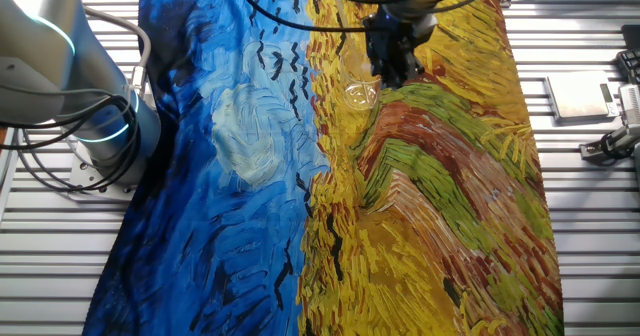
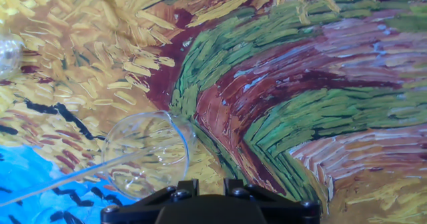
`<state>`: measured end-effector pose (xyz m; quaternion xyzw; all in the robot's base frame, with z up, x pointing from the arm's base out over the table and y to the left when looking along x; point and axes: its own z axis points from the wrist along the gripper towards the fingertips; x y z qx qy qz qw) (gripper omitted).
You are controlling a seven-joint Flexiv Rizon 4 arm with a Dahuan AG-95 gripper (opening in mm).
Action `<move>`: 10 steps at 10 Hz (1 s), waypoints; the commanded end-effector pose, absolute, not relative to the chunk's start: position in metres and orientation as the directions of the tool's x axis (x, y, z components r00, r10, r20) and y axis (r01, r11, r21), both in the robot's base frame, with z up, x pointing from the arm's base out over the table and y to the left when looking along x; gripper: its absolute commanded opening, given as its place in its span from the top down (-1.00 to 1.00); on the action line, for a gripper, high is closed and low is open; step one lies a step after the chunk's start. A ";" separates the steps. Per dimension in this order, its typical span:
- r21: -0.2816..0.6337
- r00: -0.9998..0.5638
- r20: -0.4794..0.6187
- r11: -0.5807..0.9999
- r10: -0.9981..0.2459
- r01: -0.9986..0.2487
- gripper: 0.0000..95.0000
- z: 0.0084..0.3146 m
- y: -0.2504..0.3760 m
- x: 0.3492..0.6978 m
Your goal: Stir the beaker with a glass rod
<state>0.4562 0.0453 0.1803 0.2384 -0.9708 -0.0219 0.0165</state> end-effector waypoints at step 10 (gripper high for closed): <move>0.106 -0.851 0.024 0.848 -0.525 -0.520 0.20 0.186 0.055 0.447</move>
